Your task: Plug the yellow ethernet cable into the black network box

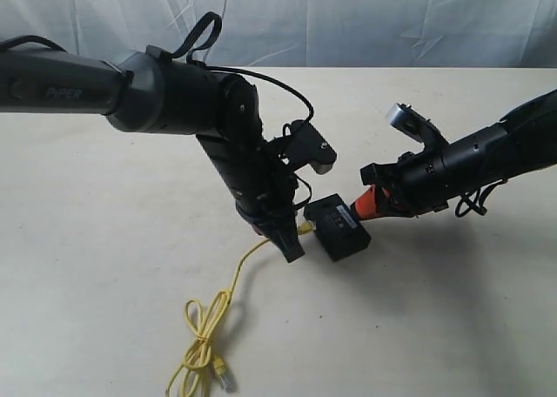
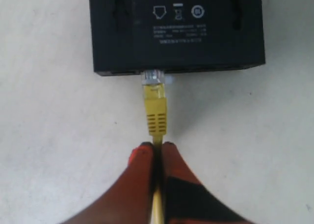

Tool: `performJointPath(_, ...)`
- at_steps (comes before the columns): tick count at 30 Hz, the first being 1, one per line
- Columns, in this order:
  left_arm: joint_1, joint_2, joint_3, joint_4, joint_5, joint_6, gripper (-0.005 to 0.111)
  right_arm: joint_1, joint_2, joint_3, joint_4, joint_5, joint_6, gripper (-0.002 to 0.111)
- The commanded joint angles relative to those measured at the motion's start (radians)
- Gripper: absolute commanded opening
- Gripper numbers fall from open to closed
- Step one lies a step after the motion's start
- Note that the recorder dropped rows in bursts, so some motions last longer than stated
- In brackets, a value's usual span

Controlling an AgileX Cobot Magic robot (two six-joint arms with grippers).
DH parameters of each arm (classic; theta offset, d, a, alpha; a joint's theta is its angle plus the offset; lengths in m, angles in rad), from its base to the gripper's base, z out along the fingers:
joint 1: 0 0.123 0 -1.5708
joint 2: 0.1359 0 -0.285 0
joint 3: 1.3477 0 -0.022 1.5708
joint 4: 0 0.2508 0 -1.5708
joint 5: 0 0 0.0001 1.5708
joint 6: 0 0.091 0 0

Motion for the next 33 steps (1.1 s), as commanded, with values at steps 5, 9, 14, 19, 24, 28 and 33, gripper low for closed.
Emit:
performJointPath(5,-0.005,0.000,-0.009,-0.007,-0.044,0.059,0.000,-0.002,0.043,-0.004,0.006,0.128,-0.035,-0.001)
performJointPath(9,-0.005,0.000,-0.009,0.027,-0.062,0.098,0.000,-0.002,0.043,-0.004,0.007,0.139,-0.039,-0.001)
performJointPath(14,-0.005,0.000,-0.009,0.098,-0.168,0.098,0.000,-0.002,0.043,-0.004,0.014,0.137,-0.050,-0.001)
performJointPath(19,-0.005,0.000,-0.009,0.106,-0.182,0.100,0.001,-0.002,0.043,-0.004,0.014,0.130,-0.050,-0.001)
performJointPath(24,-0.005,0.000,-0.009,0.178,-0.141,0.094,0.025,-0.013,0.032,-0.004,0.014,0.110,-0.019,-0.001)
performJointPath(28,0.001,-0.014,-0.009,0.240,-0.094,0.072,0.031,-0.096,-0.014,-0.004,0.006,0.123,0.041,-0.001)
performJointPath(33,0.065,-0.125,-0.009,0.481,0.032,-0.315,0.013,-0.180,-0.116,0.010,-0.034,0.189,0.083,-0.001)
